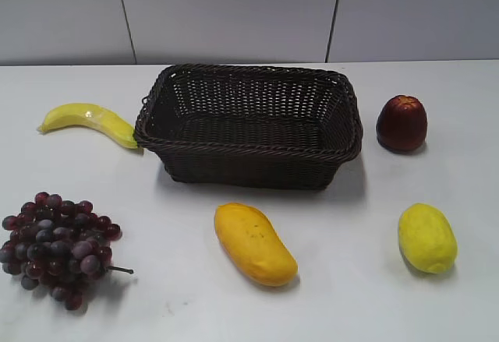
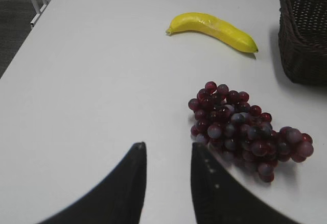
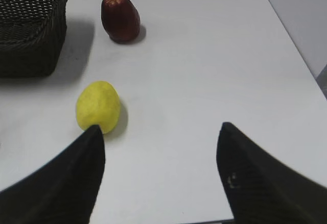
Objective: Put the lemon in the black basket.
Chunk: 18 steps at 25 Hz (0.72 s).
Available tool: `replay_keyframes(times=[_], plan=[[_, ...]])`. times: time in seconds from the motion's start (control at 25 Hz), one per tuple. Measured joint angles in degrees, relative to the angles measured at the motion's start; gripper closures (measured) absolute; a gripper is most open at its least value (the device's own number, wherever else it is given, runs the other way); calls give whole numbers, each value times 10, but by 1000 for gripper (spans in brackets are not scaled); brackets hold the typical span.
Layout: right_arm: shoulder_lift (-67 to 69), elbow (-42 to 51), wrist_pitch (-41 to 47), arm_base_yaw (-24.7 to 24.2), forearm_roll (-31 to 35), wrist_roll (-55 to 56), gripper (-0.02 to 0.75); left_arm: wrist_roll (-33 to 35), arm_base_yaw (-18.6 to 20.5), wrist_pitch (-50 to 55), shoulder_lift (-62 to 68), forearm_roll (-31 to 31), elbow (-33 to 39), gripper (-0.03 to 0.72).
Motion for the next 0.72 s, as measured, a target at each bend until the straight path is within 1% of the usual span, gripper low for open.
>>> replay_keyframes(times=[0.16, 0.28, 0.36, 0.44, 0.52, 0.64, 0.72], plan=[[44, 0, -148, 0, -1, 5, 182, 0, 0, 0, 0, 0, 0, 453], [98, 25, -273, 0, -2, 6, 182, 0, 0, 0, 0, 0, 0, 453], [146, 44, -337, 0, -2, 6, 182, 0, 0, 0, 0, 0, 0, 453], [212, 55, -363, 0, 0, 6, 182, 0, 0, 0, 0, 0, 0, 453], [284, 57, -372, 0, 19, 7, 182, 0, 0, 0, 0, 0, 0, 453], [403, 56, -370, 0, 69, -11, 174, 0, 0, 0, 0, 0, 0, 453], [487, 46, -346, 0, 115, -57, 134, 0, 0, 0, 0, 0, 0, 453]])
